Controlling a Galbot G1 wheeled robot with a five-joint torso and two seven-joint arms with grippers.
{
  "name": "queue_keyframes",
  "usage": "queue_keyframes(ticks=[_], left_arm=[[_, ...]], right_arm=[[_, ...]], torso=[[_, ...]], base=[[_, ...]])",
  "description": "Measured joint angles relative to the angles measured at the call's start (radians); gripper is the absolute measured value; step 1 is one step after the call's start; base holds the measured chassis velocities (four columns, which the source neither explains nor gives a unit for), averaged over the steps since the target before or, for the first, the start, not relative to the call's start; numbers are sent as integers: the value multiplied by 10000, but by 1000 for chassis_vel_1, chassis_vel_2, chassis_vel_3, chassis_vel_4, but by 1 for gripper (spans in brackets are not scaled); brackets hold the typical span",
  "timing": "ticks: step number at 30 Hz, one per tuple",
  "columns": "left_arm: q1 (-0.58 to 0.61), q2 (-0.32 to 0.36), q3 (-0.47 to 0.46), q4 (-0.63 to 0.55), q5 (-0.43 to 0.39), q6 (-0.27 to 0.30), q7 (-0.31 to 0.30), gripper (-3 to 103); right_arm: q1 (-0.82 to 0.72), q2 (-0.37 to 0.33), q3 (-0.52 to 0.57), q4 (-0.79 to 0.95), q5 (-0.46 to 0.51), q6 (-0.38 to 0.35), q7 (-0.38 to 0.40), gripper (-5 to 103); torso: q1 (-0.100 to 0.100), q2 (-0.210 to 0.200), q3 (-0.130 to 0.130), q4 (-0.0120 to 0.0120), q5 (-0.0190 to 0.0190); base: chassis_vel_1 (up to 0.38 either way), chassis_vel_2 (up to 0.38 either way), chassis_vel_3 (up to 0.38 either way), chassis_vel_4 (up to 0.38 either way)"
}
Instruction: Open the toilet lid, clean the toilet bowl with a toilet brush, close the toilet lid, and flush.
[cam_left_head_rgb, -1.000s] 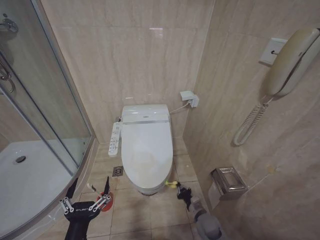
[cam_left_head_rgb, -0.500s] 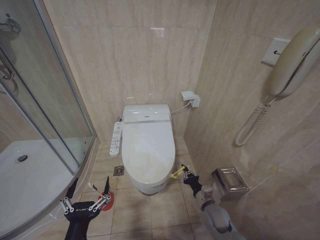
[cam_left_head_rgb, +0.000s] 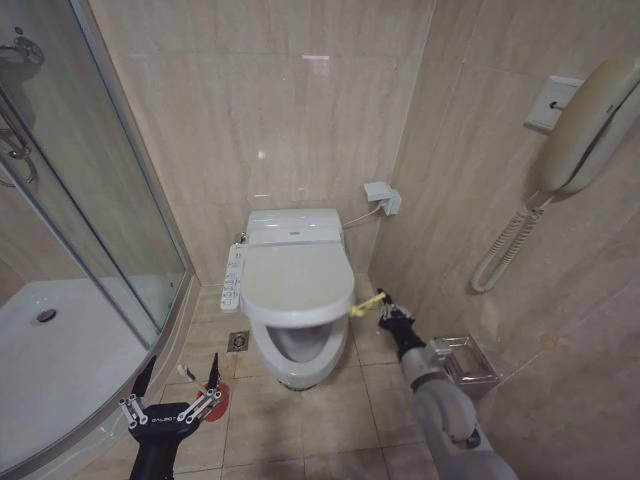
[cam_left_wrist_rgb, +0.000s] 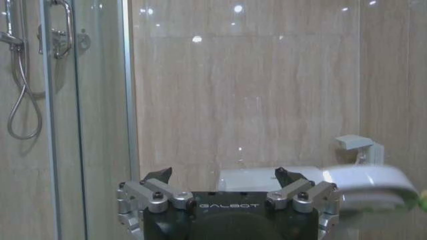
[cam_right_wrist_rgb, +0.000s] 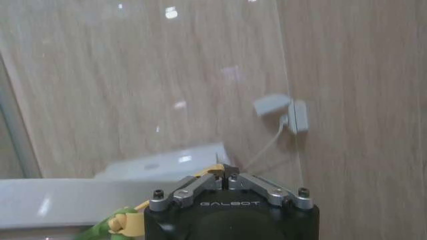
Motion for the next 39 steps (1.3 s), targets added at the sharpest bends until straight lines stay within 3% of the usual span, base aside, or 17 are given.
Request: queue_keyframes(ticks=[18,39], left_arm=[[0,0,0,0,0,0,0,100],[0,0,0,0,0,0,0,100]], right_arm=[[365,-43,384,668,-211,606,-330,1],[474,-330,232,632,170,417,-237,1]], torso=[[1,0,0,-5,1],[3,0,1,-3,2]], base=[[0,0,0,0],[-44,42,43,-43]])
